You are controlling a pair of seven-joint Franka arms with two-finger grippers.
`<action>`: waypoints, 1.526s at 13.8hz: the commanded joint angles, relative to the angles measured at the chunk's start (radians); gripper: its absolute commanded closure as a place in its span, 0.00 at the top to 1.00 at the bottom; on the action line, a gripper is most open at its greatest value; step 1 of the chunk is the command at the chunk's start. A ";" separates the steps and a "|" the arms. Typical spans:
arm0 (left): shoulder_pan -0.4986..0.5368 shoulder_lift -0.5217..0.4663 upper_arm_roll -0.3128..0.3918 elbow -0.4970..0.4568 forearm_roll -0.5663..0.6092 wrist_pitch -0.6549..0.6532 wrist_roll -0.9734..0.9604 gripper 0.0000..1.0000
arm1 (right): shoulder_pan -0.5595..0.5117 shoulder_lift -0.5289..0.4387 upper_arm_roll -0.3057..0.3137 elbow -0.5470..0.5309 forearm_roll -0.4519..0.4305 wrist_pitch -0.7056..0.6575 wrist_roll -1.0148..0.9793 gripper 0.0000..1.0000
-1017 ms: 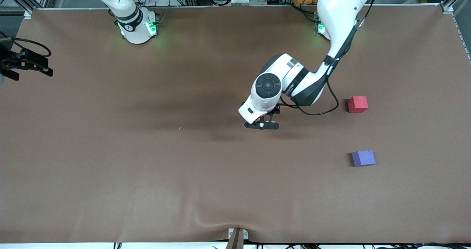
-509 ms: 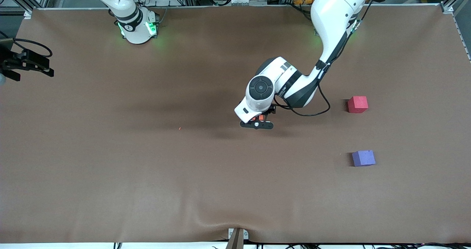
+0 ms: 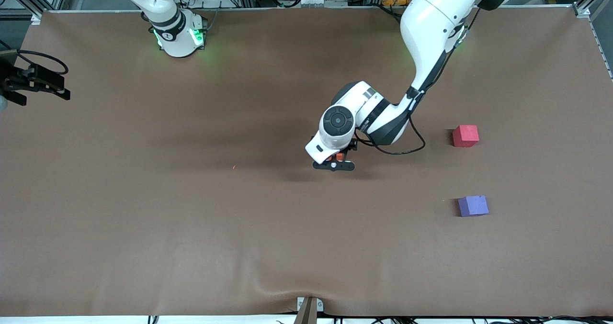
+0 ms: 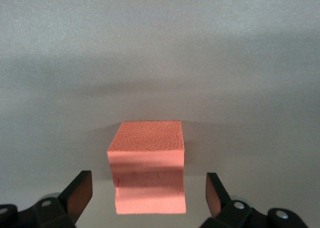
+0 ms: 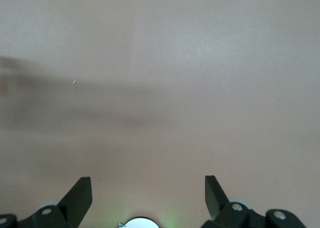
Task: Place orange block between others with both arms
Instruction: 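Carry the orange cube with the left gripper toward the pink cube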
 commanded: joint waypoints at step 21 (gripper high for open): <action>0.325 -0.193 0.012 0.018 0.030 -0.200 0.057 0.00 | 0.007 0.016 0.006 0.005 -0.009 0.004 -0.012 1.00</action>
